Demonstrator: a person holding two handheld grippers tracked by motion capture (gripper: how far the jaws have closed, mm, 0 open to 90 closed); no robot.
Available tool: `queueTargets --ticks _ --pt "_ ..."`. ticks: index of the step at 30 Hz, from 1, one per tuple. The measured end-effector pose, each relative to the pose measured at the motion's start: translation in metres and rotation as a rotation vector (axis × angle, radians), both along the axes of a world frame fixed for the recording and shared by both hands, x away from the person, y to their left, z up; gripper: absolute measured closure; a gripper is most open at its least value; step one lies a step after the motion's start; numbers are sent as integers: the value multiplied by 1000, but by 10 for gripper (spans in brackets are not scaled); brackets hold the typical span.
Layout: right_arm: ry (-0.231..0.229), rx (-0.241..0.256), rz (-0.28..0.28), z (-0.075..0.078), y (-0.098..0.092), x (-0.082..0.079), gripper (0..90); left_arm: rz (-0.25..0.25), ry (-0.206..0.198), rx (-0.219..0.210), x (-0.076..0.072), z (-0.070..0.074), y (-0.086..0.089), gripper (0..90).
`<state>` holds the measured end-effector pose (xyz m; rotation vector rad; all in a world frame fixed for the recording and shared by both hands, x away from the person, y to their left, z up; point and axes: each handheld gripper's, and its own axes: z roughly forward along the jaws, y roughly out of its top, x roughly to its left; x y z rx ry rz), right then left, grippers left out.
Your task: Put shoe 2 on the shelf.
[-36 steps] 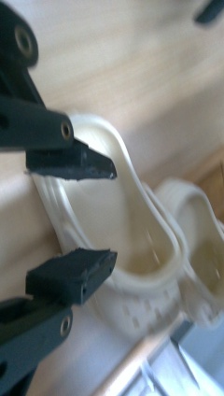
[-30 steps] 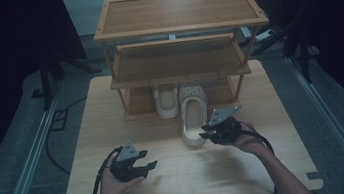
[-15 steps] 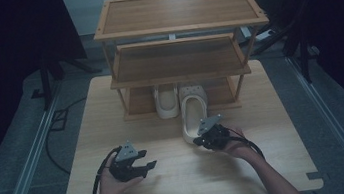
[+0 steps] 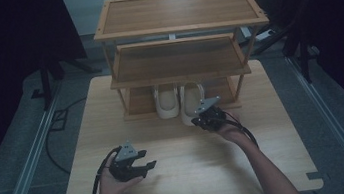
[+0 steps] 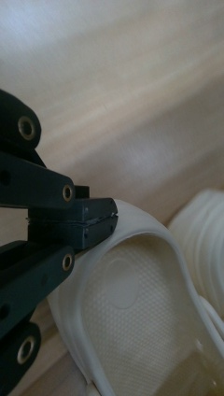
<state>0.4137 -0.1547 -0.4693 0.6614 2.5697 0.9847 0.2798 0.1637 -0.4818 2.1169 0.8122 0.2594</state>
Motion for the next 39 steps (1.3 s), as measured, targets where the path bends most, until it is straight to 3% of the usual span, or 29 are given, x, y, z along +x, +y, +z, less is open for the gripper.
queueTargets --ticks 4,7,15,18,22,25,31,39 --pt "6 44 -40 -3 2 14 900 3 0 -2 0 0 1 444" --pt "-14 45 -56 -5 7 19 900 3 0 -3 1 0 2 444" --pt "-21 82 -70 -9 4 17 881 12 9 -22 4 0 5 444" --pt "-26 87 -71 -9 4 15 818 20 14 -14 5 -2 7 444" --pt "-39 132 -76 -9 2 3 756 31 15 -17 6 -2 9 444" --pt "-78 160 -86 -7 -3 -11 673 34 20 -21 8 -3 9 444" --pt "-91 243 -115 -4 -20 -38 550 42 20 -19 10 -4 12 442" --pt "-76 264 -192 -9 -58 -74 496 41 26 -18 9 -6 12 435"
